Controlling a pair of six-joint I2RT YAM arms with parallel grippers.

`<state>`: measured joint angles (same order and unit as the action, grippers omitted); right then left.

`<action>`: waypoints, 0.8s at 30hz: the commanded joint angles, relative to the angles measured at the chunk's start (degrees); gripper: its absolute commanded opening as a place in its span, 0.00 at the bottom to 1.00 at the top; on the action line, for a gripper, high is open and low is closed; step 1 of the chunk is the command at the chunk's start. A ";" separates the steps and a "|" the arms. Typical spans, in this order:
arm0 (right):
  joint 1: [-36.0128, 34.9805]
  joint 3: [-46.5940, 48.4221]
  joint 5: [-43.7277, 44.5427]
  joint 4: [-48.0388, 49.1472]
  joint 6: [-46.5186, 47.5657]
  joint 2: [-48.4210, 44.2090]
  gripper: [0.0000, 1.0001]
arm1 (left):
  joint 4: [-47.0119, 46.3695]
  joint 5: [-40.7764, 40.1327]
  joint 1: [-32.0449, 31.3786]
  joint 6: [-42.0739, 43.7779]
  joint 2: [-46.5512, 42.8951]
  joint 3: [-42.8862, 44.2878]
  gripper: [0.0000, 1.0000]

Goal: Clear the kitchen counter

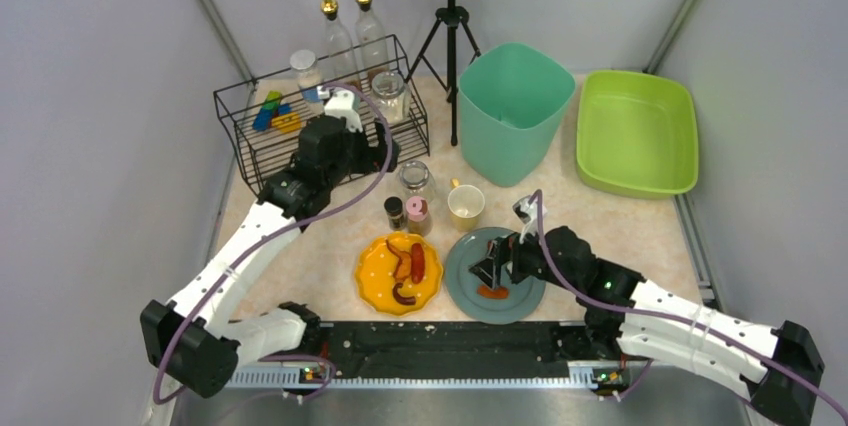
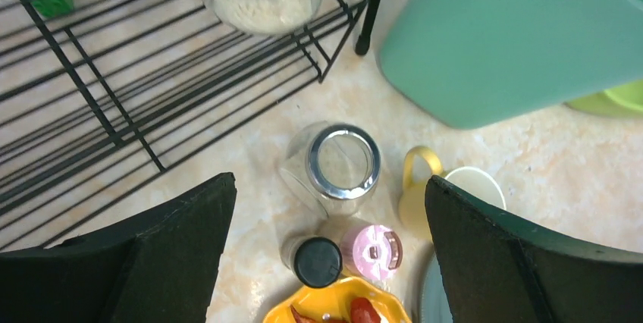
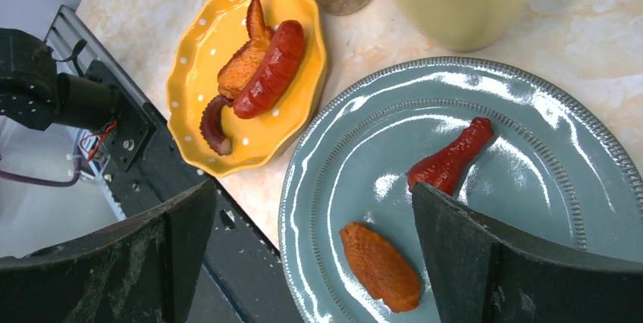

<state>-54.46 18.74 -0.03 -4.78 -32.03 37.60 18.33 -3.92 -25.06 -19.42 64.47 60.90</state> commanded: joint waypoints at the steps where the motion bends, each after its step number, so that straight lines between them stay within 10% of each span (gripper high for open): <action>1: 0.14 2.86 2.39 -2.24 -0.19 -0.86 0.99 | -0.64 -3.49 -2.59 -1.68 -1.56 -2.90 0.99; 24: 0.14 -0.39 2.03 0.13 -2.04 -0.45 0.99 | 4.28 -1.53 -7.00 -0.29 26.68 11.71 0.99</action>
<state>-54.46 18.74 1.50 -6.87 -33.36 37.28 21.28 -5.56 -31.97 -20.84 87.77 66.59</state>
